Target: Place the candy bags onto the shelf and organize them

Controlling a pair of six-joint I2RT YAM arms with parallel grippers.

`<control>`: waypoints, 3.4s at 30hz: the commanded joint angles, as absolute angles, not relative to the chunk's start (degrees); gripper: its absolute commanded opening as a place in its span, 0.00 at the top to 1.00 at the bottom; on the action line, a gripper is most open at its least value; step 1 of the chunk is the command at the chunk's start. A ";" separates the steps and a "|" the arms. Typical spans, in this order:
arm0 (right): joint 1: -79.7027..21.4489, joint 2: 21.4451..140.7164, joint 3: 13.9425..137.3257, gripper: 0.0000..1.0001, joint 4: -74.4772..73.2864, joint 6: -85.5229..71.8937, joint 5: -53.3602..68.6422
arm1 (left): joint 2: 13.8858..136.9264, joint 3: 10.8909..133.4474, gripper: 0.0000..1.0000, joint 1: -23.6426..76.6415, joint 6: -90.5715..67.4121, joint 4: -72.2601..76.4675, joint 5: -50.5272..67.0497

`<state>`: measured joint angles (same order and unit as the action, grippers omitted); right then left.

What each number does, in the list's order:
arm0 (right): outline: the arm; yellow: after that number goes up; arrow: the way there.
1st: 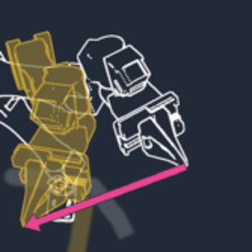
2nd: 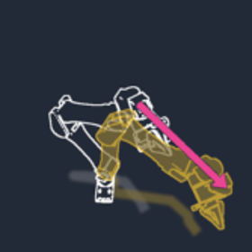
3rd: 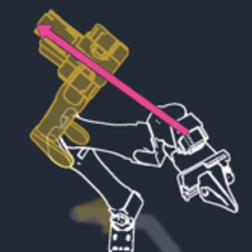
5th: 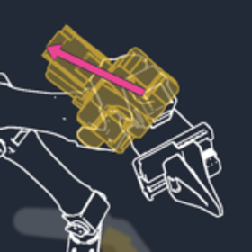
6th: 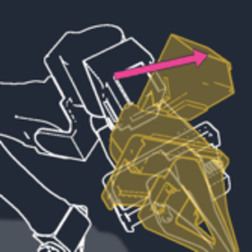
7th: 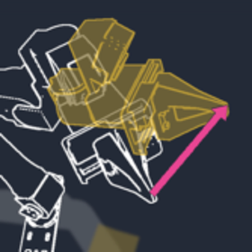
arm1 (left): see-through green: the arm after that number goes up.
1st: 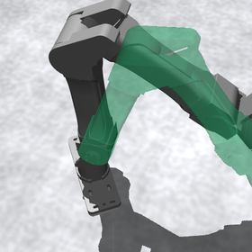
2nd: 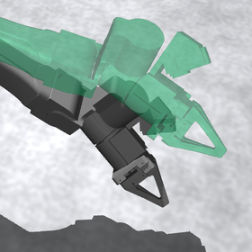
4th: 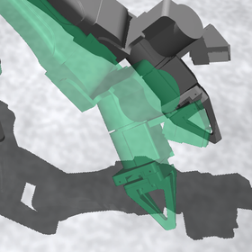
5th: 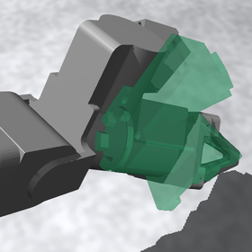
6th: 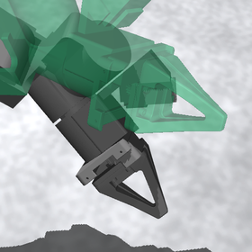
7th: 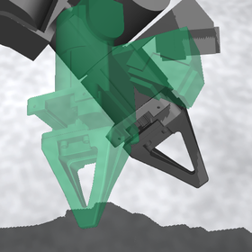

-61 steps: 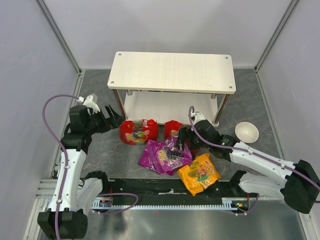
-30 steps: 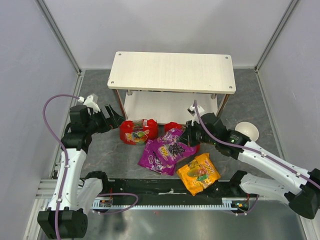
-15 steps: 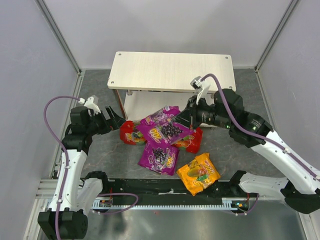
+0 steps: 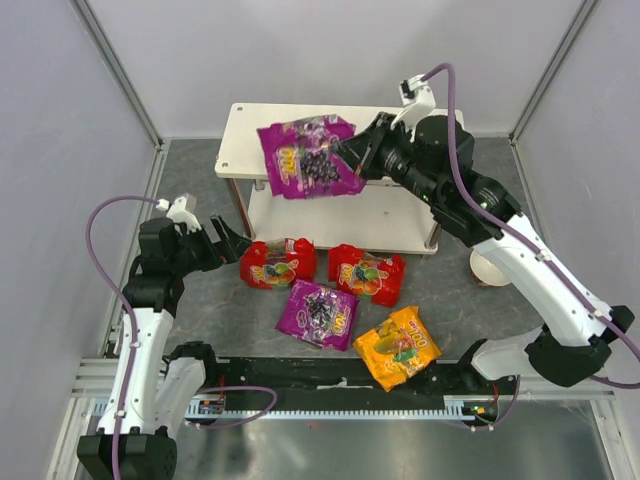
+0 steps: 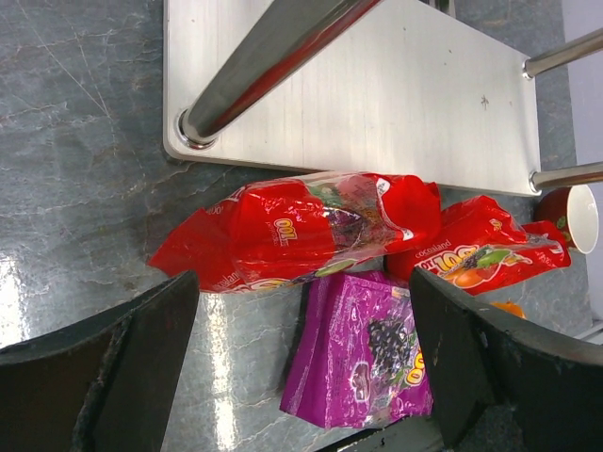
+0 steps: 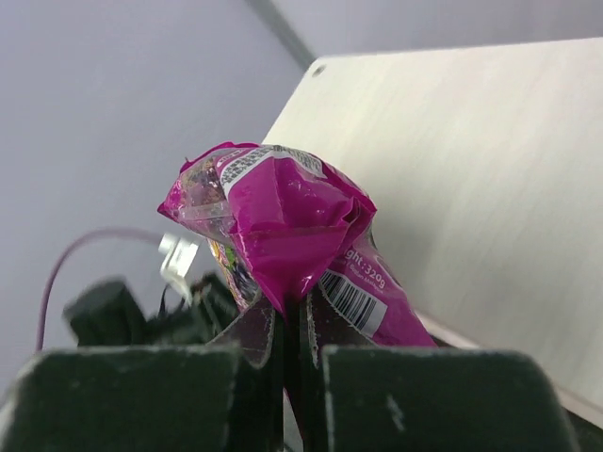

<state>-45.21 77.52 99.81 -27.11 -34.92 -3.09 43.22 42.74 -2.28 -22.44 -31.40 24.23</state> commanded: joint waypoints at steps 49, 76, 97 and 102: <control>-27.60 93.68 126.02 0.99 -32.42 -23.03 -20.13 | 40.52 39.64 0.01 -1.85 -21.80 -26.89 25.49; -26.37 85.43 107.56 1.00 -28.65 -25.94 -15.89 | 41.31 39.64 0.01 -1.67 -21.89 -26.89 25.40; -37.71 102.48 124.39 1.00 -25.67 -12.13 -11.25 | 41.48 39.64 0.01 -1.58 -21.80 -26.89 25.05; -37.79 100.55 117.17 1.00 -23.12 -13.53 -14.24 | 41.22 39.55 0.01 -1.58 -21.88 -26.89 24.87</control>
